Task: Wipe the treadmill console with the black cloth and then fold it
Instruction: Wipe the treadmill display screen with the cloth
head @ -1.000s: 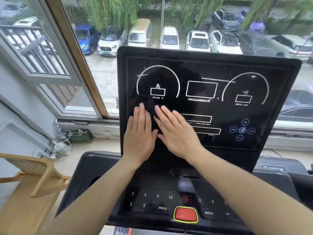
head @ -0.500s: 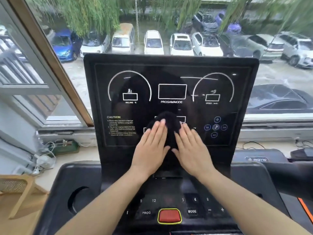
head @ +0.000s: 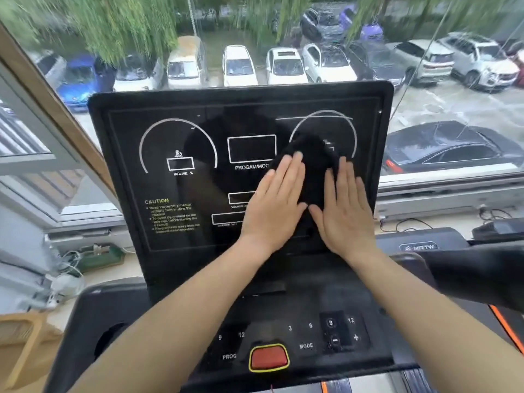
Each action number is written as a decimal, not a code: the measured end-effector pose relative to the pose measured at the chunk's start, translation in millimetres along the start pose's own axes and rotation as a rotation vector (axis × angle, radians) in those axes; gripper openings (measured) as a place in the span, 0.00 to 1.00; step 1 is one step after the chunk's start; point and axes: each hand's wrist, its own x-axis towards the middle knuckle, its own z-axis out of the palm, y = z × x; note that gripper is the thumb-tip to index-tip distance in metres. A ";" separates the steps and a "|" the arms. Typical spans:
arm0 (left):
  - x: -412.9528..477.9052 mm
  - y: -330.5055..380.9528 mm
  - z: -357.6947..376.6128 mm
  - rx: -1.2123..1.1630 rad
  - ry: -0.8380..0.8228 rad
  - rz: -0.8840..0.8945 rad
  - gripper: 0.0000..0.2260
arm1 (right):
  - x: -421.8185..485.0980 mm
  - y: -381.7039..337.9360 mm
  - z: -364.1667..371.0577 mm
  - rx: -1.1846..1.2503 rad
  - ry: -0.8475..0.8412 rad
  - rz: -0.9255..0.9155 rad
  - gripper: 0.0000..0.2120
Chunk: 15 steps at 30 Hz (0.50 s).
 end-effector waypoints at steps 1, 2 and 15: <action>-24.1 1.4 9.7 0.003 -0.032 0.028 0.36 | -18.4 -6.1 11.7 -0.016 -0.037 -0.046 0.36; -47.4 0.3 15.8 0.016 -0.061 0.039 0.37 | -32.9 -13.9 20.1 -0.030 -0.068 -0.111 0.35; 69.7 -29.3 -38.1 0.057 0.115 -0.313 0.33 | 102.3 11.4 -55.6 -0.041 0.176 -0.139 0.36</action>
